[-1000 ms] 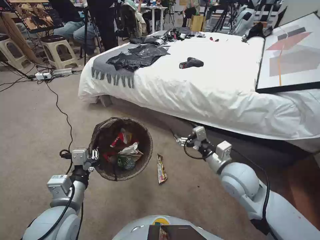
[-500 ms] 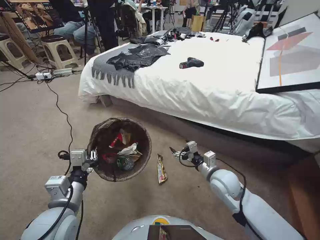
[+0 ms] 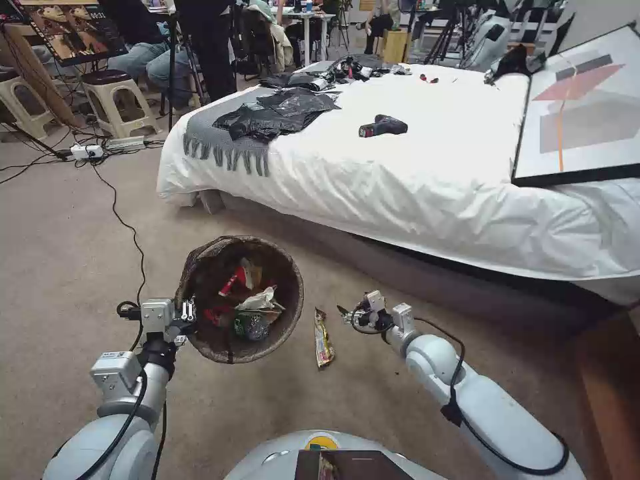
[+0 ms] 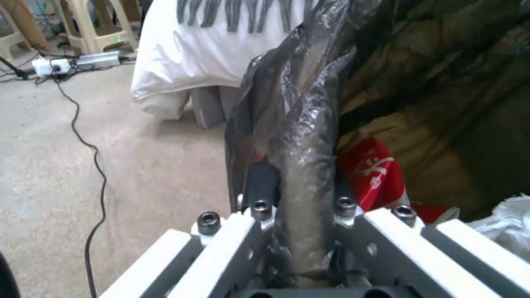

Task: Pick up the trash bin, then pick up the garbage from the floor and place it into the trash bin.

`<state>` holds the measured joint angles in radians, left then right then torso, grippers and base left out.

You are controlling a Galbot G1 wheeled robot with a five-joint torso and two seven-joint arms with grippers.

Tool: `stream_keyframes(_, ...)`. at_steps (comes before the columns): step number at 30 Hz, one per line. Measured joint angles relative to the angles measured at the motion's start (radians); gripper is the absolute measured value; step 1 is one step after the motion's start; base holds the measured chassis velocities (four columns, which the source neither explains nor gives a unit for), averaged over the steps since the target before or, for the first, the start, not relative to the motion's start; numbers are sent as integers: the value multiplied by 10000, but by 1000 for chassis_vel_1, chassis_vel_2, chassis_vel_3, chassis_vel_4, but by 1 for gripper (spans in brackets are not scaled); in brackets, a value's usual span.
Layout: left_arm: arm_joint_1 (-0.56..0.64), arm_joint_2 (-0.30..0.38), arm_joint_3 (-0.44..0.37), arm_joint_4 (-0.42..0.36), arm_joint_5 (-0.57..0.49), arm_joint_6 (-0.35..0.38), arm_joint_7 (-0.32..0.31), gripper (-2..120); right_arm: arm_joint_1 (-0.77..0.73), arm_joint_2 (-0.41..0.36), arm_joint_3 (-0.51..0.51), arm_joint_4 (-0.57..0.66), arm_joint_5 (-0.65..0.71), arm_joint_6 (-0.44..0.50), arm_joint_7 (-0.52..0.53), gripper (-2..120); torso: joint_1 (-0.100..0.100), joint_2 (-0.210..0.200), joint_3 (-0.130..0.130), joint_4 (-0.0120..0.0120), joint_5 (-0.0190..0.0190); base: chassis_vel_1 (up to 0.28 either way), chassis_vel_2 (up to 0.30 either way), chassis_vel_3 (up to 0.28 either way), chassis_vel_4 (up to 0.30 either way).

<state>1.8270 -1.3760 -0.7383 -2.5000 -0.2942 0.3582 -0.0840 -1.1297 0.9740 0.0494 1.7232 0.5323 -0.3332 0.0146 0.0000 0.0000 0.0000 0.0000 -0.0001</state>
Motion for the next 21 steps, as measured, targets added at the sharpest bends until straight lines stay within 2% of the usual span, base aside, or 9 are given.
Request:
stream_keyframes(8, -12, 12, 50, 0, 28, 16, -3, 3, 424, 276, -724, -805, -175, -143, 248, 100, 0, 0, 0, 0, 0, 0, 0, 0, 0)
stream_keyframes(12, -10, 10, 95, 0, 61, 27, -7, 3, 769, 692, -1360, -1143, -116, -691, 1338, 100, 0, 0, 0, 1, -2, 0, 0, 0, 0)
stream_keyframes(21, -18, -31, 149, 0, 112, 34, -12, 3, 1395, 1352, -2218, -1883, -99, -1017, 2358, 100, 0, 0, 0, 1, -1, 0, 0, 0, 0)
